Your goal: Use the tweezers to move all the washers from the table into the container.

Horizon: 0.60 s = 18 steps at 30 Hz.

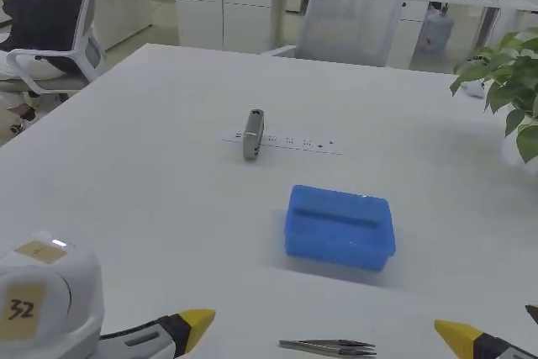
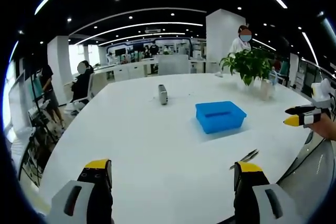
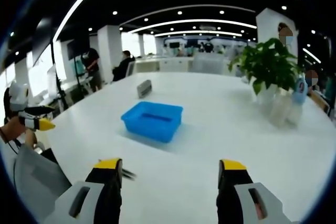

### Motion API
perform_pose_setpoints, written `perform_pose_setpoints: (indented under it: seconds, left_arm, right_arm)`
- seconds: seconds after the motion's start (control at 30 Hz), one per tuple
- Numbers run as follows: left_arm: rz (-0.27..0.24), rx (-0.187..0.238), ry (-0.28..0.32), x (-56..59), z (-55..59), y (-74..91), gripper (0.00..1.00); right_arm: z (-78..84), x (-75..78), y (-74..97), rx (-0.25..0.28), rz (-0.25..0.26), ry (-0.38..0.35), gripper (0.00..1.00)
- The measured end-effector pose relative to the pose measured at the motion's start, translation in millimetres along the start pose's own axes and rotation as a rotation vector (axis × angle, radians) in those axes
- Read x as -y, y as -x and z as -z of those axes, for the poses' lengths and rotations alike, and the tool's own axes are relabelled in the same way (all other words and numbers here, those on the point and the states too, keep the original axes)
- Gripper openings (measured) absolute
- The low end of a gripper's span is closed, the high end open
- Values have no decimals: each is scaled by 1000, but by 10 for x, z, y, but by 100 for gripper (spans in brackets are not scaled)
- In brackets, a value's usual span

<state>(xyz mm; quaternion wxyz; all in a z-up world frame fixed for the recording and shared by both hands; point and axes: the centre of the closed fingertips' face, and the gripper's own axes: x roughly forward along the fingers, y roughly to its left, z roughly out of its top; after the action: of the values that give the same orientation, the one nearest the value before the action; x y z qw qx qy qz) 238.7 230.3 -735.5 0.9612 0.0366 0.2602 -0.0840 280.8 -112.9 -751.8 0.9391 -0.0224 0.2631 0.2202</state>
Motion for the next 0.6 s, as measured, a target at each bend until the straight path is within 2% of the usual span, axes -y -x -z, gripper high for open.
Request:
perform_pose_setpoints:
  seconds: [0.6]
  left_arm:
    - [-4, 13, -5, -8, -33, 4, 99]
  right_arm:
    - [-2, 24, 3, 1, 10, 2, 74]
